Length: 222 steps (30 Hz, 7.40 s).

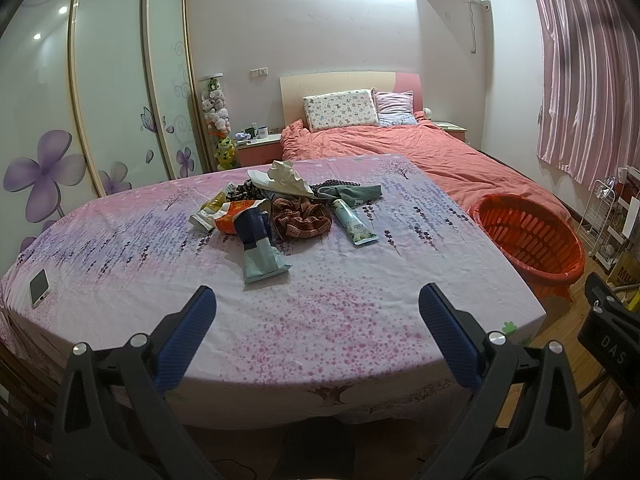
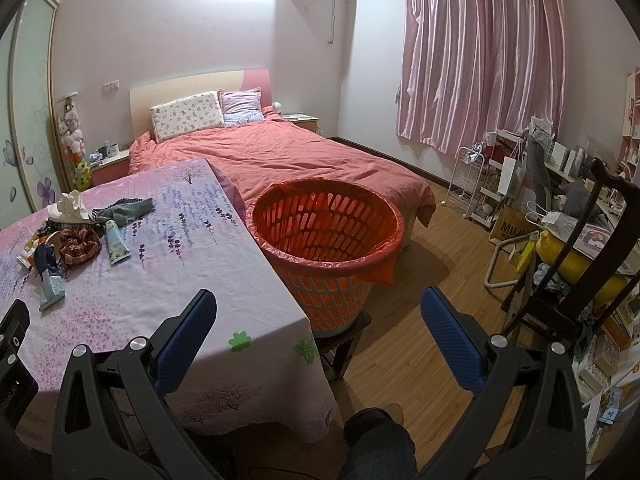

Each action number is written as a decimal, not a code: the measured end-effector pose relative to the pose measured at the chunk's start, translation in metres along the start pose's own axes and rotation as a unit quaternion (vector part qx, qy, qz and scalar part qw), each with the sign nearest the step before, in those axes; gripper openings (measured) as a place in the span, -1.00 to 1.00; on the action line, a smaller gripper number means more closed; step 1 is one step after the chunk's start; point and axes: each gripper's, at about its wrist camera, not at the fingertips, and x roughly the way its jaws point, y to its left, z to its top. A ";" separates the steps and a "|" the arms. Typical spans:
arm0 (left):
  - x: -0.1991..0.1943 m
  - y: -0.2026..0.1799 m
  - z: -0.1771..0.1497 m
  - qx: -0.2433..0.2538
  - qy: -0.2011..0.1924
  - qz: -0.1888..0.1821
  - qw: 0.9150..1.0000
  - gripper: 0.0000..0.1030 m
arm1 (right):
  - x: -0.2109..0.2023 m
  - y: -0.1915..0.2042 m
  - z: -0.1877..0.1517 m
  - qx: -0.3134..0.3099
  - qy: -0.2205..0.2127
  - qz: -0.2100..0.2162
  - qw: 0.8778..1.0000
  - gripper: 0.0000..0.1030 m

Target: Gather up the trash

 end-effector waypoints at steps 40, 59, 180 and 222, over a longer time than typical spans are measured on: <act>0.000 0.000 0.000 0.000 0.001 0.000 1.000 0.93 | 0.000 -0.001 -0.001 0.000 0.001 0.000 1.000 0.96; 0.000 0.000 0.000 -0.001 0.002 0.000 1.000 0.93 | 0.001 0.000 -0.001 0.000 0.002 0.001 1.000 0.96; 0.171 0.071 0.072 -0.060 0.088 -0.104 0.989 -0.20 | 0.129 0.160 0.066 -0.099 0.085 0.296 0.946 -0.46; 0.228 -0.217 0.104 0.112 0.133 -0.274 0.946 0.63 | 0.206 -0.065 0.103 0.086 0.057 0.157 0.982 0.15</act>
